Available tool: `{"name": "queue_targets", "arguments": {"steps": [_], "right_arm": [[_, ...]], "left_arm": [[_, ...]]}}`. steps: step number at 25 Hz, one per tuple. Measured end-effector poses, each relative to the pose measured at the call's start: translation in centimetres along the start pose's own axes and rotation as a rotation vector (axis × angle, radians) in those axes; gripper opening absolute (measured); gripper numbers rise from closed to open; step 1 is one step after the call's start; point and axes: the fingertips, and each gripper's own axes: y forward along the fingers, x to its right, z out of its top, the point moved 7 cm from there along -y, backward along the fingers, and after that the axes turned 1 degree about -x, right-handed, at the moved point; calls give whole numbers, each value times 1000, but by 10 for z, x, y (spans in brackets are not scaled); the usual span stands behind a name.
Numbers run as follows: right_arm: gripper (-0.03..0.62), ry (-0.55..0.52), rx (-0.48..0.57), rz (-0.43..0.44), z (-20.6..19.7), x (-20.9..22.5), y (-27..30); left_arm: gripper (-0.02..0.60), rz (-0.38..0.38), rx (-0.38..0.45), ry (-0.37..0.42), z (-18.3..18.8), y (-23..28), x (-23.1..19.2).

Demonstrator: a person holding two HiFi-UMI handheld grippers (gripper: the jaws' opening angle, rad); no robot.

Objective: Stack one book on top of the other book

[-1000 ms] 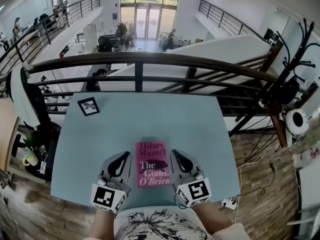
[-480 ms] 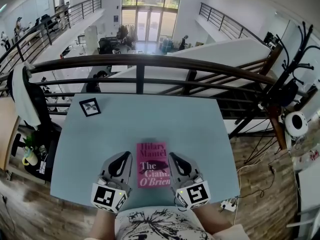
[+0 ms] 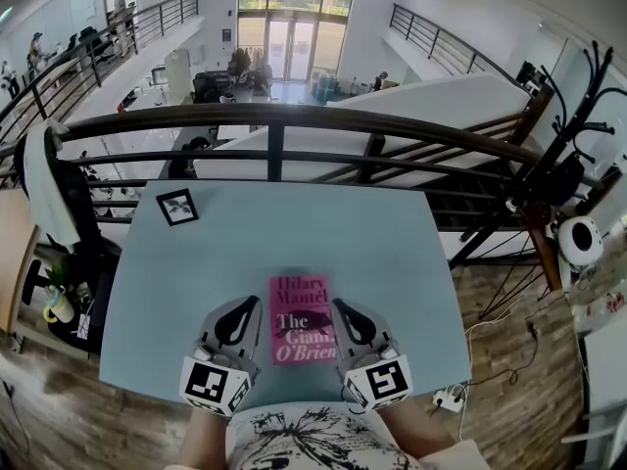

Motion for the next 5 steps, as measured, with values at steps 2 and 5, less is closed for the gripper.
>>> {"name": "queue_targets", "arguments": {"steps": [2, 5], "right_arm": [[-8, 0, -3, -1, -1, 0, 2], [-8, -1, -6, -2, -4, -1, 5]], "left_arm": [[14, -6, -4, 3, -1, 1, 0], [14, -11, -7, 4, -2, 2, -1]]}}
